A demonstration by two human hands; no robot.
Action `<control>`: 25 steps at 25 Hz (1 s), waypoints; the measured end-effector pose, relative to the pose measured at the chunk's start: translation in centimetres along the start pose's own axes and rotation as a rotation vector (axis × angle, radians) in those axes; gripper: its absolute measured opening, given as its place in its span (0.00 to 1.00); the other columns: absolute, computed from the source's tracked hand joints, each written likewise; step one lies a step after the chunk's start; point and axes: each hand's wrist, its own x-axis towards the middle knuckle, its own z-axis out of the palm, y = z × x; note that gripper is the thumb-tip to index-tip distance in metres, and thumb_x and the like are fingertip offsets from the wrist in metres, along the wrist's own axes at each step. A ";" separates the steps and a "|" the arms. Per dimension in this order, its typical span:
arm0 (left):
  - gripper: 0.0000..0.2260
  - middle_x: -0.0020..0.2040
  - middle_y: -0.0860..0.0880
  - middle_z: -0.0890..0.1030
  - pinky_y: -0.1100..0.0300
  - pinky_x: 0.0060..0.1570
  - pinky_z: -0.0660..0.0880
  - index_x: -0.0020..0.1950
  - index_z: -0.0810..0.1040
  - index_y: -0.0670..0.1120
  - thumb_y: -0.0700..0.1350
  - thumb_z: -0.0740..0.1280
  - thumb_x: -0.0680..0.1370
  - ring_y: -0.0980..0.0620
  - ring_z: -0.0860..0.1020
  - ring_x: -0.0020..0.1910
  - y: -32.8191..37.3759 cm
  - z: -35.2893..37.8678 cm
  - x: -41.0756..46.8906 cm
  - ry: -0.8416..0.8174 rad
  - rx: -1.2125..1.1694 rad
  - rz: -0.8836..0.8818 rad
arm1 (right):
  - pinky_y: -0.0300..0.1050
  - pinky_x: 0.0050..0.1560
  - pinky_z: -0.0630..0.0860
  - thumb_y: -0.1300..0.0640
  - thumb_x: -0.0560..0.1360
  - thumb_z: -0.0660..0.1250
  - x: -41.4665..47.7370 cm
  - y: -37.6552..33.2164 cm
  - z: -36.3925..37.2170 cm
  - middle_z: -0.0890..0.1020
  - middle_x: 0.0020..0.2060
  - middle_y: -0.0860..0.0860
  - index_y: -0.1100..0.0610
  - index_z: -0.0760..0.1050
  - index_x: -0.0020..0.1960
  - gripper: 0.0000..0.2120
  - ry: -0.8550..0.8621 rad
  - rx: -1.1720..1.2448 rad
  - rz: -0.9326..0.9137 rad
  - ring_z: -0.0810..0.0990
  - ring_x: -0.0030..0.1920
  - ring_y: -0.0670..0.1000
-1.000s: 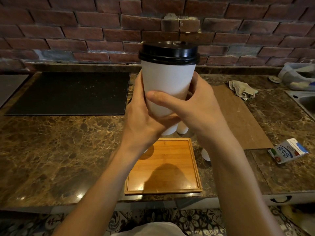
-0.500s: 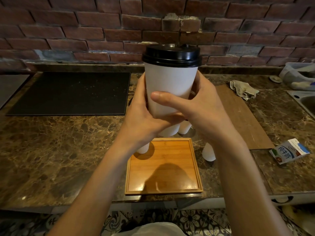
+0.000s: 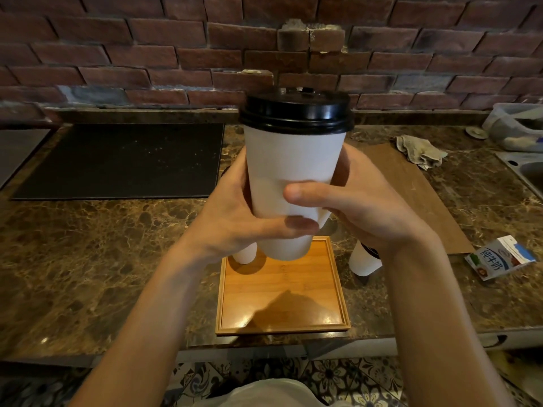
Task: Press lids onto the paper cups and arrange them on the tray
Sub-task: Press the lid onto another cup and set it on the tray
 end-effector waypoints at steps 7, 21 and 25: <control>0.39 0.59 0.58 0.76 0.67 0.50 0.77 0.69 0.63 0.50 0.46 0.78 0.62 0.57 0.76 0.60 -0.2 0.6 0.3 0.171 0.109 0.067 | 0.38 0.49 0.80 0.47 0.62 0.77 -0.1 -0.8 0.5 0.80 0.56 0.46 0.52 0.71 0.67 0.35 0.150 -0.204 -0.017 0.80 0.55 0.43; 0.33 0.51 0.62 0.80 0.67 0.44 0.77 0.64 0.68 0.52 0.48 0.76 0.61 0.57 0.79 0.54 -0.5 -0.2 0.3 0.101 -0.018 -0.074 | 0.46 0.55 0.81 0.46 0.65 0.77 0.1 -0.4 0.6 0.79 0.60 0.45 0.50 0.70 0.69 0.36 0.236 -0.193 -0.011 0.78 0.60 0.45; 0.33 0.51 0.63 0.80 0.67 0.45 0.77 0.62 0.68 0.53 0.47 0.76 0.61 0.58 0.79 0.54 -0.4 -0.4 0.0 0.081 -0.067 -0.050 | 0.44 0.53 0.81 0.47 0.64 0.76 0.0 -0.6 0.4 0.79 0.60 0.45 0.49 0.70 0.69 0.35 0.190 -0.178 -0.013 0.78 0.60 0.45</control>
